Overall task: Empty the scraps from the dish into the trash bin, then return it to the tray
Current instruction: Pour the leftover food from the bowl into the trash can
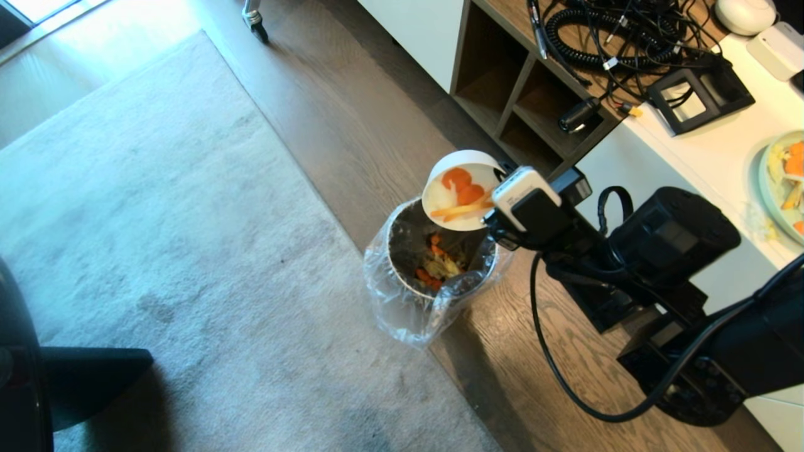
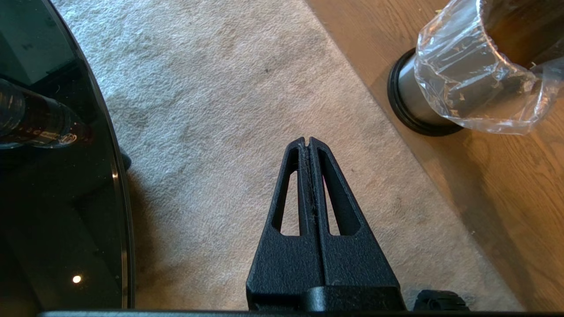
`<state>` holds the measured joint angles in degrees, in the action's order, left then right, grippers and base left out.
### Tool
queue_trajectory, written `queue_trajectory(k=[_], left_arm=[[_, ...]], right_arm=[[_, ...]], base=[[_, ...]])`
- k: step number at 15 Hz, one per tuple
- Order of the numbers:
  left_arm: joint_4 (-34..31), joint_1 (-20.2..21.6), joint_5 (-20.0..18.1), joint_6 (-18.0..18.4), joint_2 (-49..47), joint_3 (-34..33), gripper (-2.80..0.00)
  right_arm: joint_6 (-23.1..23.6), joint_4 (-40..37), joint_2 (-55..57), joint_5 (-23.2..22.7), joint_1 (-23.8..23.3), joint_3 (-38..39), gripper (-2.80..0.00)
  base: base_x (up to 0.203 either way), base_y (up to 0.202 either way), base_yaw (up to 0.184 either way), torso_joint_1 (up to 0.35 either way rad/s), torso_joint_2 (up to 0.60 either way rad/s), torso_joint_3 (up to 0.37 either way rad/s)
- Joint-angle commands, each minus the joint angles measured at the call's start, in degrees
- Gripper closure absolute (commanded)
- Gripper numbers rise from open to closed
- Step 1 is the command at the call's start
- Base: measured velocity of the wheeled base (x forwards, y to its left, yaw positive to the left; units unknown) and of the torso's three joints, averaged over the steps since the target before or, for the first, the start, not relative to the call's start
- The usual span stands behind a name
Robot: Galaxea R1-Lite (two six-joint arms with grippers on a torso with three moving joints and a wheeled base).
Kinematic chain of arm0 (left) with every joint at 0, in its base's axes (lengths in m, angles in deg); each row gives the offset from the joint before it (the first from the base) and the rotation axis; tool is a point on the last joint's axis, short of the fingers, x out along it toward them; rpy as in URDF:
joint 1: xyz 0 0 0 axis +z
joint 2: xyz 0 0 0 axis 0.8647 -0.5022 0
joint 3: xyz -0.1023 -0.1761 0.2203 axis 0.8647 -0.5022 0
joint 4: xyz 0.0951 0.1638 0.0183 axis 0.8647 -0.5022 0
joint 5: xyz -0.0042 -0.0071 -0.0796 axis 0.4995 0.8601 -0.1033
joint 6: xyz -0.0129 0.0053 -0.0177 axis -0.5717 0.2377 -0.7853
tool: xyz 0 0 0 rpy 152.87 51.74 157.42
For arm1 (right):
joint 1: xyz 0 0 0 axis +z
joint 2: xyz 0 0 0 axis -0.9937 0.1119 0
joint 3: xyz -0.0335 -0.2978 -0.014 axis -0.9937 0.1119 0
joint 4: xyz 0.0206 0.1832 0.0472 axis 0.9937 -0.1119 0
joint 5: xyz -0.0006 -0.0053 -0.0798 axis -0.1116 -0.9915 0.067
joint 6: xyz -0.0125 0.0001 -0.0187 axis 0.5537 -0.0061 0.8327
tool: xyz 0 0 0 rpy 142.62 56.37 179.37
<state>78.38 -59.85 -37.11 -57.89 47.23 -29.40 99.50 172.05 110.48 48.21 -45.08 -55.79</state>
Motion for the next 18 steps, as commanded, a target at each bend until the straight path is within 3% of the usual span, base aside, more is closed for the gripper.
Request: queue_trajectory(k=[1,7,9,12,14,18], left_arm=[[0.0,0.0,0.0,0.0,0.0,0.0,0.00],[0.0,0.0,0.0,0.0,0.0,0.0,0.00],[0.0,0.0,0.0,0.0,0.0,0.0,0.00],[0.0,0.0,0.0,0.0,0.0,0.0,0.00],[0.0,0.0,0.0,0.0,0.0,0.0,0.00],[0.0,0.0,0.0,0.0,0.0,0.0,0.00]], right_arm=[[-0.9,2.5,0.7,0.1,-0.1,-0.1,0.00],[0.2,2.3,1.2,-1.8,-0.1,-2.1,0.00],[0.2,1.5,1.4,-8.8,-0.8,-3.4,0.00],[1.3,-2.8,0.8,-22.9,-3.9,-5.0,0.00],[5.4,-7.3,0.2,-27.2,-6.1,-6.5,0.00],[4.8,-7.8,0.7,-29.4,-7.2,-7.1,0.00]], base=[[0.000,0.000,0.000,0.000,0.00,0.000],[0.000,0.000,0.000,0.000,0.00,0.000],[0.000,0.000,0.000,0.000,0.00,0.000],[0.000,0.000,0.000,0.000,0.00,0.000],[0.000,0.000,0.000,0.000,0.00,0.000],[0.000,0.000,0.000,0.000,0.00,0.000]])
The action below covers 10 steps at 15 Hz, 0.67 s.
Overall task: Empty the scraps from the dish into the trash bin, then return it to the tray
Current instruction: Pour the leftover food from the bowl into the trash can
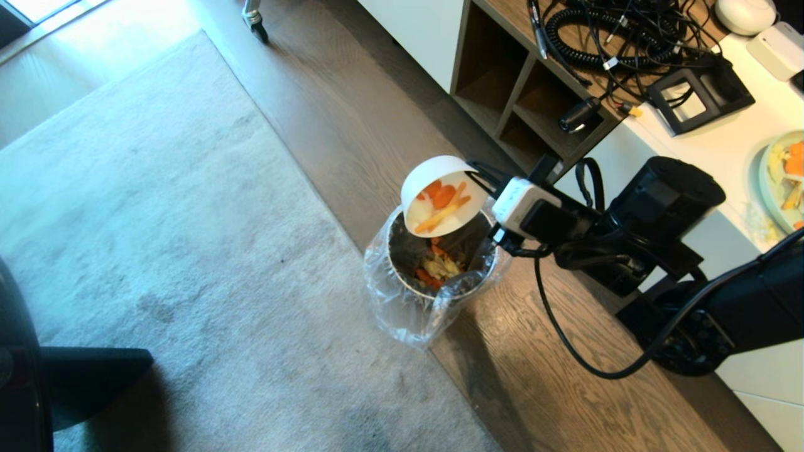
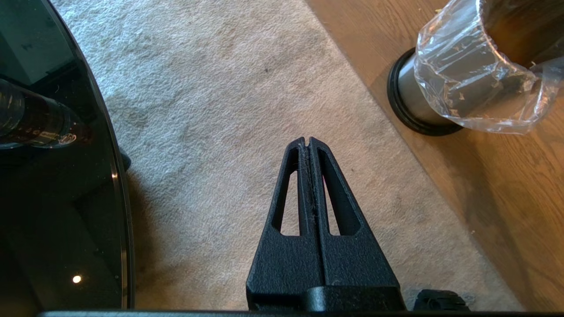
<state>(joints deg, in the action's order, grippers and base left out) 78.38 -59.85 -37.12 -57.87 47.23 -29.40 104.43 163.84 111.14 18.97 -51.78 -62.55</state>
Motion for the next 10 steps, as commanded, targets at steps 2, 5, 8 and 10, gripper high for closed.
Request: queue_trajectory(k=[2,5,8,10], left_arm=[[0.0,0.0,0.0,-0.1,0.0,0.0,0.00],[0.0,0.0,0.0,-0.1,0.0,0.0,0.00],[0.0,0.0,0.0,-0.1,0.0,0.0,0.00],[0.0,0.0,0.0,-0.1,0.0,0.0,0.00]], right_arm=[[-2.6,0.5,0.5,-0.2,-0.9,-1.2,0.00],[-6.9,0.5,2.0,-1.1,-1.0,-5.1,0.00],[-11.9,1.4,3.0,-7.1,-1.0,-6.5,0.00],[-14.9,3.1,3.0,-11.5,-1.2,-6.5,0.00]], base=[[0.000,0.000,0.000,0.000,0.00,0.000],[0.000,0.000,0.000,0.000,0.00,0.000],[0.000,0.000,0.000,0.000,0.00,0.000],[0.000,0.000,0.000,0.000,0.00,0.000]])
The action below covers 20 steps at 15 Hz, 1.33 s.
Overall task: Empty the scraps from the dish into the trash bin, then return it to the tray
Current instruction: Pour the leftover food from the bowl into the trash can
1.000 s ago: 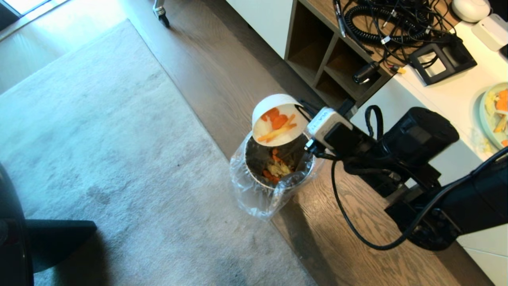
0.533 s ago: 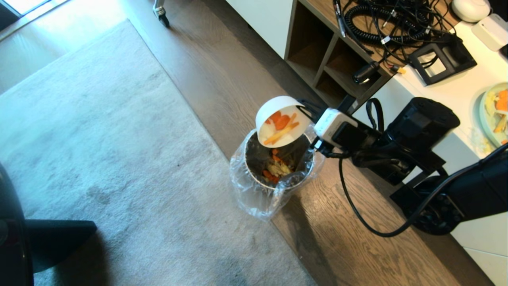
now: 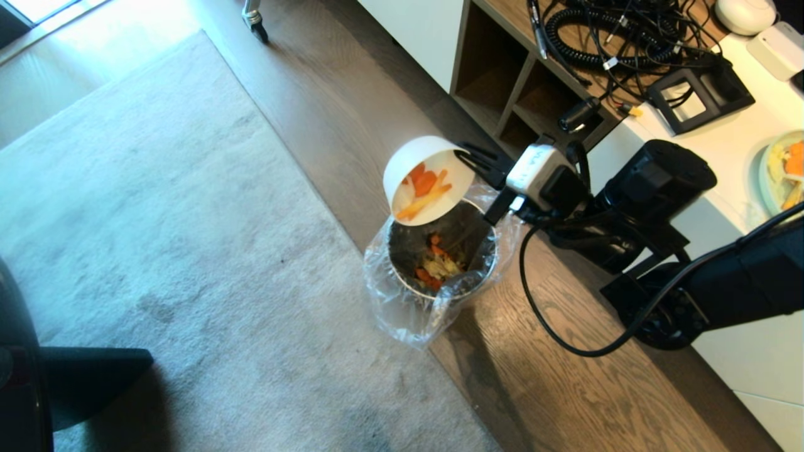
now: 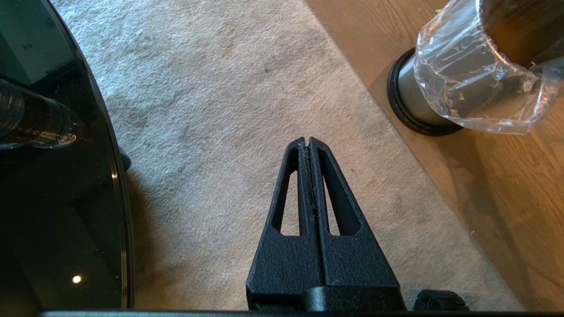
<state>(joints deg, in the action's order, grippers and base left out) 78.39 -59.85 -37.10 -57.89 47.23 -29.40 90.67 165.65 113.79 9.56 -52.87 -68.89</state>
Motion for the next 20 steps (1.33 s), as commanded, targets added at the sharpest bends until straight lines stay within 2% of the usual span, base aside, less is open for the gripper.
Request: queue_trajectory(k=[1,7,11,15,17,20], left_arm=[[0.0,0.0,0.0,0.0,0.0,0.0,0.00],[0.0,0.0,0.0,0.0,0.0,0.0,0.00],[0.0,0.0,0.0,0.0,0.0,0.0,0.00],[0.0,0.0,0.0,0.0,0.0,0.0,0.00],[0.0,0.0,0.0,0.0,0.0,0.0,0.00],[0.0,0.0,0.0,0.0,0.0,0.0,0.00]], right_arm=[[-2.9,2.7,0.3,-3.4,-0.4,-0.2,0.00],[-11.8,8.9,0.2,-4.2,-3.5,1.6,0.00],[-13.2,8.9,0.7,-4.2,-3.8,2.0,0.00],[-17.4,8.9,2.5,-4.2,-3.8,-0.3,0.00],[-15.8,8.4,3.1,-4.2,-4.6,-0.2,0.00],[-5.2,7.5,4.0,-4.5,-4.6,-0.2,0.00]], base=[[0.000,0.000,0.000,0.000,0.00,0.000],[0.000,0.000,0.000,0.000,0.00,0.000],[0.000,0.000,0.000,0.000,0.00,0.000],[0.000,0.000,0.000,0.000,0.00,0.000],[0.000,0.000,0.000,0.000,0.00,0.000],[0.000,0.000,0.000,0.000,0.00,0.000]])
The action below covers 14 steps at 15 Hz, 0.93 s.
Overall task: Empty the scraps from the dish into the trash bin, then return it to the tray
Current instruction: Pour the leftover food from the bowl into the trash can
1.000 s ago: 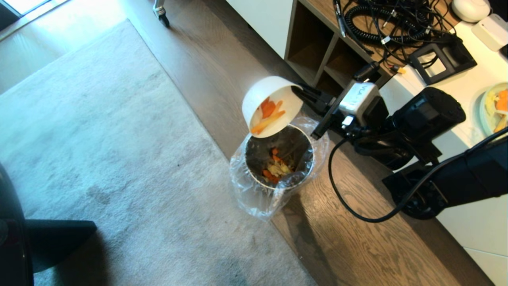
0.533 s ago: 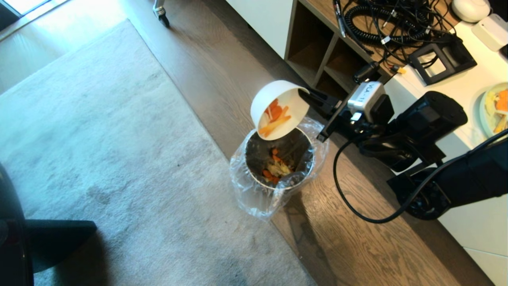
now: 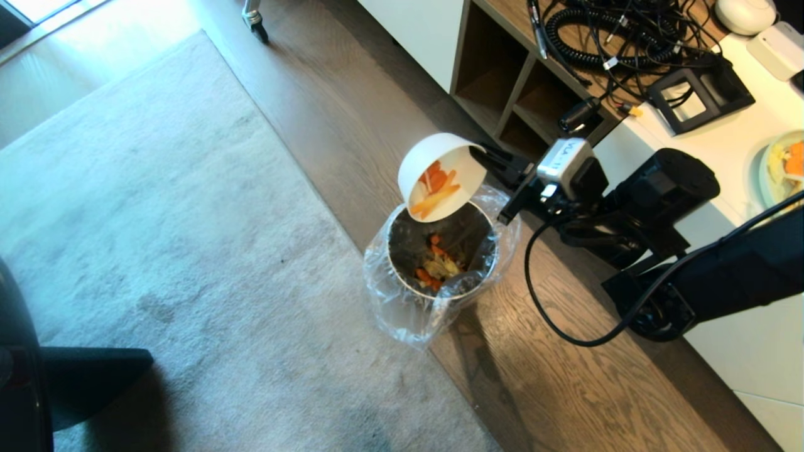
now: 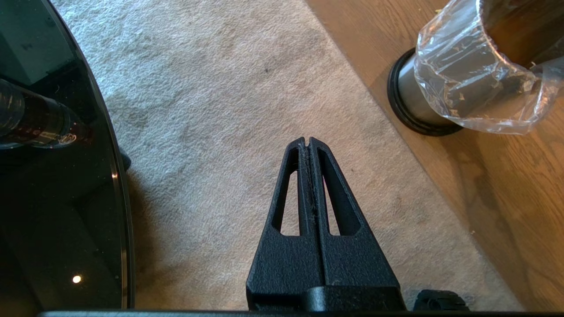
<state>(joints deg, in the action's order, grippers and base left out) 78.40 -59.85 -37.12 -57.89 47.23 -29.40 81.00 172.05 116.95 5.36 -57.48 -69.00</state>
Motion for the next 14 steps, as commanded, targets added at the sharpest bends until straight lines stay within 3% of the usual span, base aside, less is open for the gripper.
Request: queue_trajectory(k=[1,4,6,14], left_arm=[[0.0,0.0,0.0,0.0,0.0,0.0,0.00],[0.0,0.0,0.0,0.0,0.0,0.0,0.00],[0.0,0.0,0.0,0.0,0.0,0.0,0.00],[0.0,0.0,0.0,0.0,0.0,0.0,0.00]], right_arm=[[7.3,0.8,1.2,-0.6,0.1,-0.1,0.00],[17.4,-1.6,1.4,-0.7,0.0,-0.8,0.00],[19.7,-3.4,1.5,-0.5,0.1,-2.6,0.00],[39.0,-4.4,1.7,-0.6,0.1,-2.1,0.00]], base=[[0.000,0.000,0.000,0.000,0.00,0.000],[0.000,0.000,0.000,0.000,0.00,0.000],[0.000,0.000,0.000,0.000,0.00,0.000],[0.000,0.000,0.000,0.000,0.00,0.000]])
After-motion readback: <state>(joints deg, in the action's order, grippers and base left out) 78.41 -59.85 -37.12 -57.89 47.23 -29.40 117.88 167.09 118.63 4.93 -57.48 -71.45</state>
